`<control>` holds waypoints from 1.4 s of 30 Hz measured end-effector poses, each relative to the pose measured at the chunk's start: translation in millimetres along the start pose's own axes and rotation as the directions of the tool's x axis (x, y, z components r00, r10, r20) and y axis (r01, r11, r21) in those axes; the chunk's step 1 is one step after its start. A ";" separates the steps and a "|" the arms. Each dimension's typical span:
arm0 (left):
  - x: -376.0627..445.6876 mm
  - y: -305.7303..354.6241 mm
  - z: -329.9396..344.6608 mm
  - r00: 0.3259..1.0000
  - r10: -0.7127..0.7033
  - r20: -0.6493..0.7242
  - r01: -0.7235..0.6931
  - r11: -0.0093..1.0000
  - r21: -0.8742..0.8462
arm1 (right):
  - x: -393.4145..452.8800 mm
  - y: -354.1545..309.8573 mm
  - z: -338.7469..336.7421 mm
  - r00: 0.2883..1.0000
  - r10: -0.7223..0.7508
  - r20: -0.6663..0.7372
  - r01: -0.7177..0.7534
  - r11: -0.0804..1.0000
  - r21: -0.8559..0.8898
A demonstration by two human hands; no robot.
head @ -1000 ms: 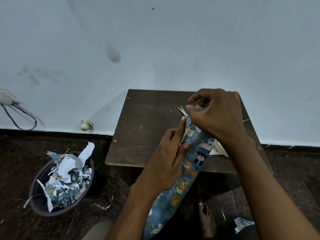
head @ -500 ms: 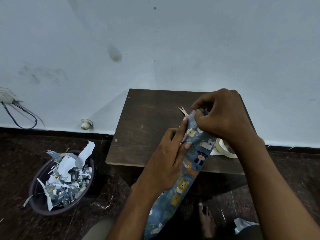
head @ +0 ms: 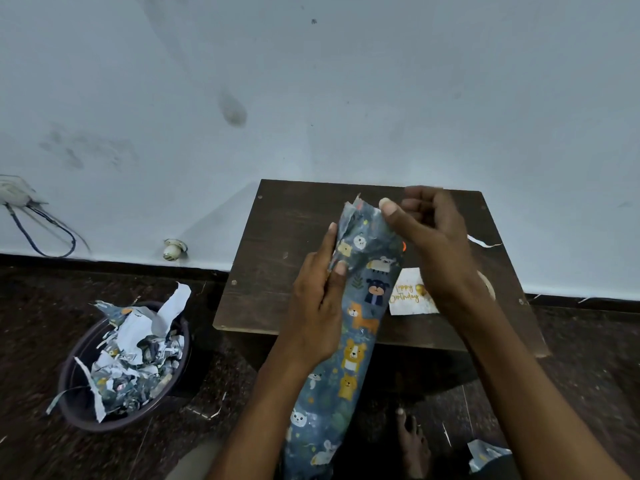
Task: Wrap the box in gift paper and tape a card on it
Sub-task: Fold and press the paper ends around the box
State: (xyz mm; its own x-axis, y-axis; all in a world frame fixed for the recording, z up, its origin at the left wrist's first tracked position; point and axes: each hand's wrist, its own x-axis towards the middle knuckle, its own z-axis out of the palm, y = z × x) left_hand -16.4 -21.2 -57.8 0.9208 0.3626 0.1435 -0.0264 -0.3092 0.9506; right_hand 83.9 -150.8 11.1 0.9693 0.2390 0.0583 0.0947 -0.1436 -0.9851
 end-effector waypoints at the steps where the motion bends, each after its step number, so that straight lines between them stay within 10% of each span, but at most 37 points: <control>1: 1.5 -1.3 -1.0 1.000 -0.018 -0.024 0.018 1.000 -0.021 | -5.2 2.4 2.6 0.999 0.035 0.027 -0.036 0.999 0.032; 9: -1.1 15.9 -6.7 0.974 -0.172 -0.148 0.124 0.949 -0.291 | -25.5 12.1 25.4 0.927 0.282 0.245 -0.327 0.931 0.164; 19: -0.5 15.6 -9.1 0.992 -0.037 -0.118 0.017 0.986 -0.163 | -29.8 7.7 29.0 0.992 -0.030 0.119 0.042 0.994 -0.103; 25: -2.8 19.1 -5.6 0.997 0.075 -0.027 -0.078 0.988 -0.131 | -17.4 -12.7 11.2 0.850 -0.522 0.074 0.464 0.675 -0.574; 35: -4.7 19.1 -6.6 0.991 0.038 0.127 -0.018 0.987 -0.158 | 8.3 -13.7 -0.6 0.941 -0.278 0.191 0.320 0.915 -0.246; 42: -5.1 19.6 -4.6 0.985 0.014 0.169 0.011 0.990 -0.143 | 11.5 -5.3 3.7 0.932 -0.320 0.172 0.357 0.892 -0.276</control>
State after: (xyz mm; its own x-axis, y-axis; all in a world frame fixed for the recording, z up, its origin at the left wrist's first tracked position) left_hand -23.4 -25.1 -38.7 0.9730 0.2040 0.1078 -0.0716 -0.1768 0.9816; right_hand 93.7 -143.7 16.4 0.8338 0.4337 0.3416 0.4935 -0.3082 -0.8133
